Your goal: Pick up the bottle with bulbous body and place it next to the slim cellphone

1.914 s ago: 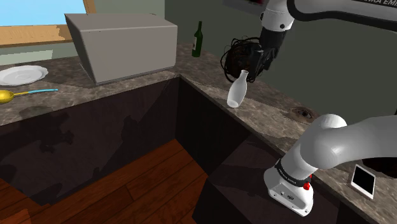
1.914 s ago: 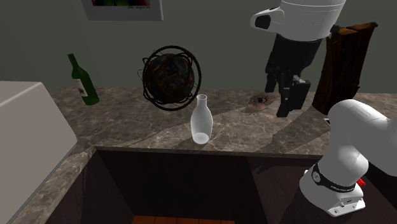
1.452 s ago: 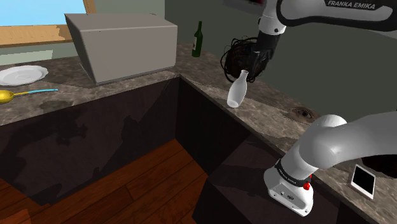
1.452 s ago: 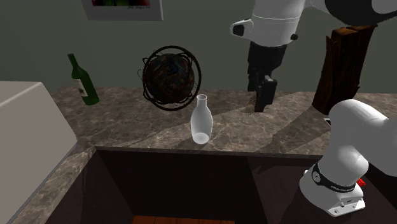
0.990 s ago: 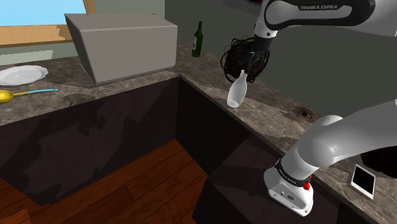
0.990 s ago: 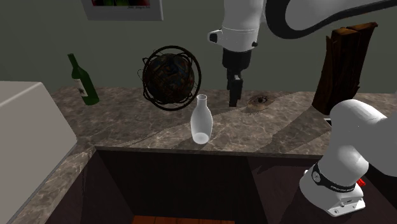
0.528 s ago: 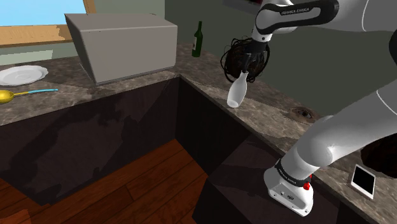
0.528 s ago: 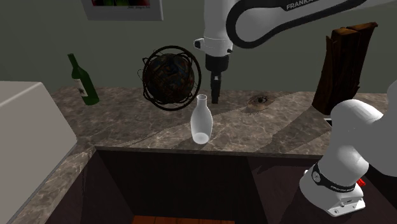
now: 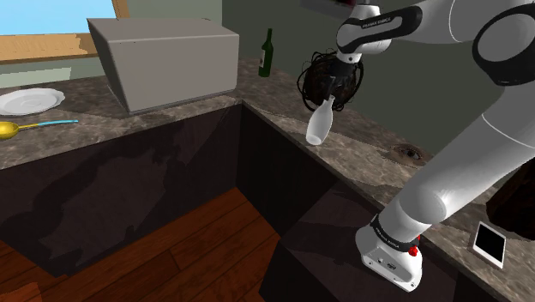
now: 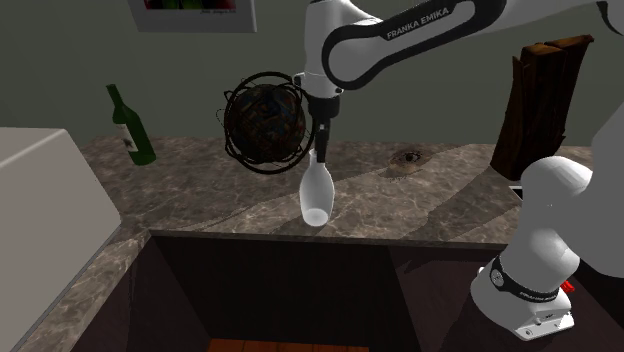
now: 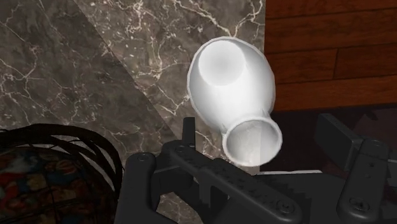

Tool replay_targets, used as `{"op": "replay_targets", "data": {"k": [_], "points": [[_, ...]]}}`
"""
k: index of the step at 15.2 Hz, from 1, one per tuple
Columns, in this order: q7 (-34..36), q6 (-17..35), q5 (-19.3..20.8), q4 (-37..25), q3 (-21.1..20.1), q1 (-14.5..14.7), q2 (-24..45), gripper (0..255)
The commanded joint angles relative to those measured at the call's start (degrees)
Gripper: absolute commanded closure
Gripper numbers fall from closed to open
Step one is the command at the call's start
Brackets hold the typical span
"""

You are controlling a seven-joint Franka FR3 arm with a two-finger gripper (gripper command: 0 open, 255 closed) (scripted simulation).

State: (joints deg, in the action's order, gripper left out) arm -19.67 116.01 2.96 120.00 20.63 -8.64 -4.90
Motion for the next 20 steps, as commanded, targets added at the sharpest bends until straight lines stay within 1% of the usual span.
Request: {"op": "replay_targets", "data": {"k": [1, 5, 12, 13, 20], "points": [[-0.2, 1.6, -0.2, 1.0, 0.1, 0.0, 0.6, 0], [-0.4, 4.3, -0.6, 2.7, 0.2, -0.1, 1.6, 0], [-0.4, 4.3, -0.6, 2.7, 0.2, -0.1, 1.6, 0], [-0.4, 4.3, -0.6, 2.7, 0.2, -0.1, 1.6, 255], [-0.4, 4.2, -0.5, 2.7, 0.2, -0.1, 1.6, 255]]}}
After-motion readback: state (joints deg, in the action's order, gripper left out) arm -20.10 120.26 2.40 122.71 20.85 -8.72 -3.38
